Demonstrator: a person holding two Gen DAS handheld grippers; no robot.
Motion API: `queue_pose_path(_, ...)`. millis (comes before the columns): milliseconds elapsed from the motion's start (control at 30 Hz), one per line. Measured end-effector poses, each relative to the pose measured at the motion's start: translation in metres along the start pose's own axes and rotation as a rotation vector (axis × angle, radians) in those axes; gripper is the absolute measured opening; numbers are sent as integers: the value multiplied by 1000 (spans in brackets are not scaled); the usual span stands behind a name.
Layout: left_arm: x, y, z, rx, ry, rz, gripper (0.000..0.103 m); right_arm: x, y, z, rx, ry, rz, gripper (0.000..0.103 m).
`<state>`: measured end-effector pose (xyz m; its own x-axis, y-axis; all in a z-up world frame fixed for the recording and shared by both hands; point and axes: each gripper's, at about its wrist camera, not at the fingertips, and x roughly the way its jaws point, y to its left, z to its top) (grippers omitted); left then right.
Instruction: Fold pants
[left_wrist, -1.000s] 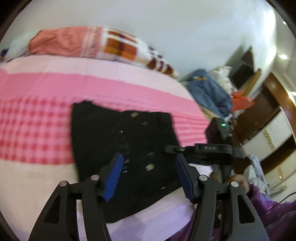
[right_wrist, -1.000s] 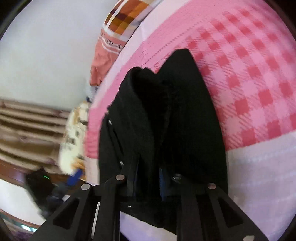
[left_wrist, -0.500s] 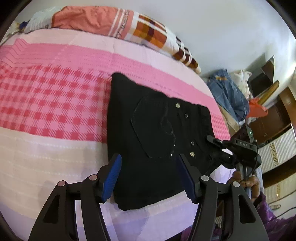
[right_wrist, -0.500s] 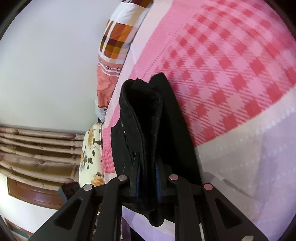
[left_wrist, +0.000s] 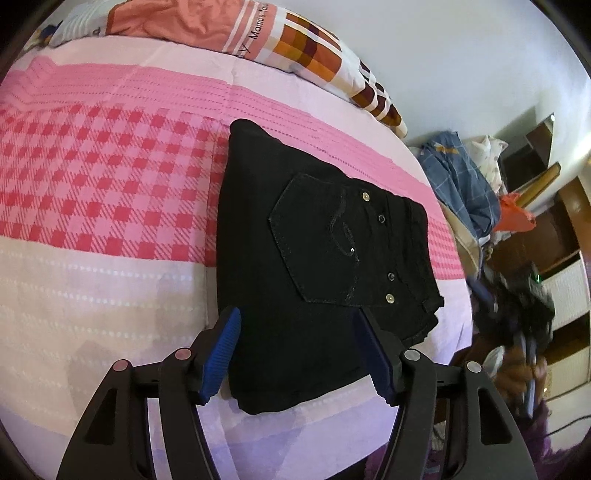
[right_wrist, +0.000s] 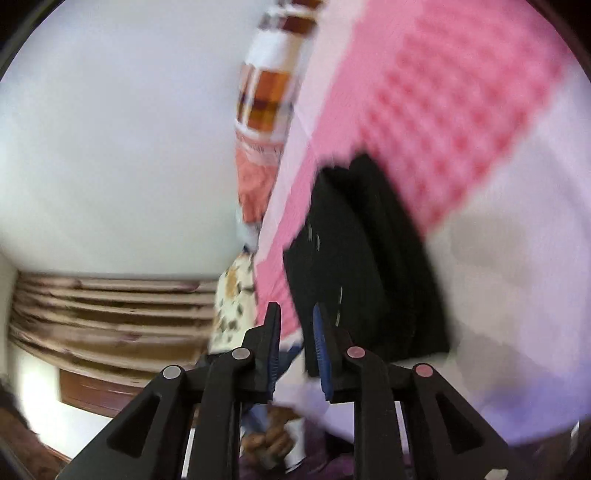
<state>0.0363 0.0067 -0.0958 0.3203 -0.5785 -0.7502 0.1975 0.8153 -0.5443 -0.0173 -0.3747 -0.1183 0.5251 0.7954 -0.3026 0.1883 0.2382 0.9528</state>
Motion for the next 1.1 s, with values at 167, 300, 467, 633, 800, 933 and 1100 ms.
queue_pose_path(167, -2, 3, -2, -21, -7, -13, 66, 21, -31, -16, 110, 8, -41, 28)
queue_pose_path(300, -4, 4, -3, -17, -3, -3, 66, 27, -39, -12, 136, -13, -78, 34)
queue_pose_path(467, -8, 7, -4, -43, -15, -17, 66, 25, -37, -10, 152, -47, -92, 40)
queue_pose_path(633, -3, 9, -6, -47, -4, -9, 67, 36, -25, -5, 111, -85, -106, 46)
queue_pose_path(800, -4, 8, -7, -48, -5, -4, 68, 37, -14, -6, 13, -111, -172, 12)
queue_pose_path(933, -6, 9, -7, -54, -4, 1, 68, 20, 10, -18, -60, -114, -142, 10)
queue_pose_path(1100, -9, 10, -5, -51, -15, 6, 69, 8, -16, -25, -6, -135, -200, 0)
